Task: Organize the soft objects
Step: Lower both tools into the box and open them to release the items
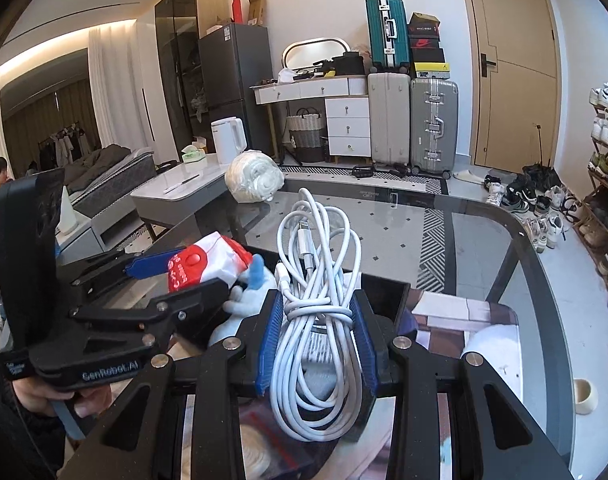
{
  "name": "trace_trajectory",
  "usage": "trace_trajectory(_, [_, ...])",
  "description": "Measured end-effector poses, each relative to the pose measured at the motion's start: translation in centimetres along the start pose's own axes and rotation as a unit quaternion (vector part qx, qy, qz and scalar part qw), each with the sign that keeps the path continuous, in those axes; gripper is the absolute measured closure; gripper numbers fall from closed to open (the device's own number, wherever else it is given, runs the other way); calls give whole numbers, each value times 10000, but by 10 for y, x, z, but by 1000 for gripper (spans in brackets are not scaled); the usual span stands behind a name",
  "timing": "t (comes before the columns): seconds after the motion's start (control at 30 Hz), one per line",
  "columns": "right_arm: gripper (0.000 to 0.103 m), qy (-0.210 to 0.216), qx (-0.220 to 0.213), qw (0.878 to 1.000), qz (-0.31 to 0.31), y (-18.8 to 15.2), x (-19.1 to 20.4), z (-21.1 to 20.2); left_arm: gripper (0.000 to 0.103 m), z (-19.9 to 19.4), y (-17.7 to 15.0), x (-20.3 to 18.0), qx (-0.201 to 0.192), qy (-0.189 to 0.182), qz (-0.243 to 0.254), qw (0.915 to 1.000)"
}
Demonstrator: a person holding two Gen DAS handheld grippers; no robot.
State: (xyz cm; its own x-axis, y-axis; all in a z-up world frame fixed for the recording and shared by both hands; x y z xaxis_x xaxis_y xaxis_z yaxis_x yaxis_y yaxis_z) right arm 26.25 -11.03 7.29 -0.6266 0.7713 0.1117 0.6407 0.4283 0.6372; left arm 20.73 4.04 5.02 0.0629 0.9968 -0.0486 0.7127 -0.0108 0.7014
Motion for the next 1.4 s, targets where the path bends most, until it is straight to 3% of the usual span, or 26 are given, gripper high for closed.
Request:
trace_trajectory(0.43, [68,-370,552,9965,-503,-5,6,50,44,28,-5,-19,262,149,459,9985])
trace_trajectory(1.03, [67,-322,847,9939,-636,-15,8,45,43,18,-12,-17,399,10,452,9982])
trace_trajectory(1.17, [54,-464,634,9946,-680,-19,9,30,40,15,-13,-16,449,-18,413,9981])
trace_trajectory(1.27, [48,-512,456,9955,-654,-23,8,14,29,9,-16,-19,416,-153,378,9983])
trace_trajectory(1.33, [38,-712,339,9952,-580,-27,7,3,20,4,-18,-22,336,-171,396,9985])
trace_trajectory(1.4, [20,-928,264,9946,-376,-32,2,-8,12,-2,-21,-24,288,-148,445,9985])
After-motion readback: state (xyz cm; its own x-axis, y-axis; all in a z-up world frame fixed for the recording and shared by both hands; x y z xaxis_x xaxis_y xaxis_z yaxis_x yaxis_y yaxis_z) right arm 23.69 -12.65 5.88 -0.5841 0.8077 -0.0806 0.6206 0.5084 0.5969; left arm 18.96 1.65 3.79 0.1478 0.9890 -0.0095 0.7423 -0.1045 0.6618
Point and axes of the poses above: each gripper's, at about its wrist camera, not at the fingertips, and z roughly the way its jaws point, x to its left, y to its top, the point moved 1 cm from there along z, roughly the way its jaws point, and after that the axes turned 12 degrees about x, right-handed, at the moved point
